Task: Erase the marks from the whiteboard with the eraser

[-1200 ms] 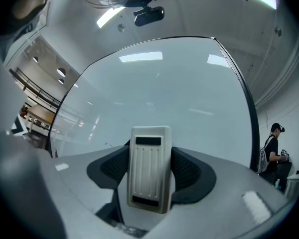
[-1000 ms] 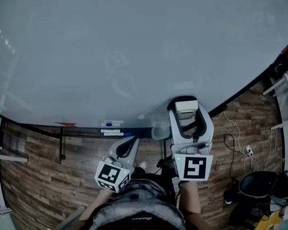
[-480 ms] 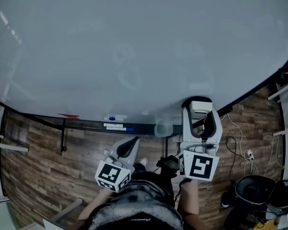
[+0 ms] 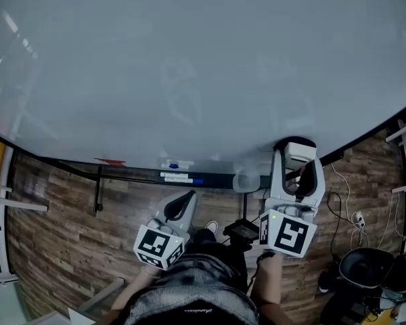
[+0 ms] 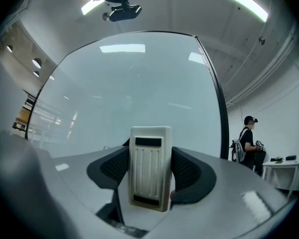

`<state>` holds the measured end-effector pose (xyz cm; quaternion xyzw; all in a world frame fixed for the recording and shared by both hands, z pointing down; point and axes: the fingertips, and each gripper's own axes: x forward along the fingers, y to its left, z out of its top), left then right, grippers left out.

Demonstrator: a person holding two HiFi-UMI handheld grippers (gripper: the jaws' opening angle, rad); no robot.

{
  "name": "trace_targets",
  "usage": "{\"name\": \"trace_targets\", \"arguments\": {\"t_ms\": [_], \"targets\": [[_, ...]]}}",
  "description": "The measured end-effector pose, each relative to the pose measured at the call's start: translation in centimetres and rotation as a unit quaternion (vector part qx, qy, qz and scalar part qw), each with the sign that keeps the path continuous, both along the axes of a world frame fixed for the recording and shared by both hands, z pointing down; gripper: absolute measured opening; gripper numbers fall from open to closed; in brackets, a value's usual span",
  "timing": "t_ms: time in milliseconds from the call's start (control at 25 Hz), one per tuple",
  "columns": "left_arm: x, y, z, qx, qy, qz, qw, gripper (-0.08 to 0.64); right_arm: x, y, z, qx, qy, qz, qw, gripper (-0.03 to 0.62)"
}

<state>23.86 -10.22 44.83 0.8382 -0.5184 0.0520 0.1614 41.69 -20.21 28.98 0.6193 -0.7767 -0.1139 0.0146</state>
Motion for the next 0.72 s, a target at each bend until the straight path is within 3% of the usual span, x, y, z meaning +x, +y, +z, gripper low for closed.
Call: {"name": "trace_targets", "arguments": {"t_ms": [720], "targets": [[-12.6, 1.1, -0.8, 0.012, 0.000, 0.033, 0.9994, 0.003, -12.6, 1.8, 0.9, -0.010, 0.001, 0.036, 0.999, 0.265]]}}
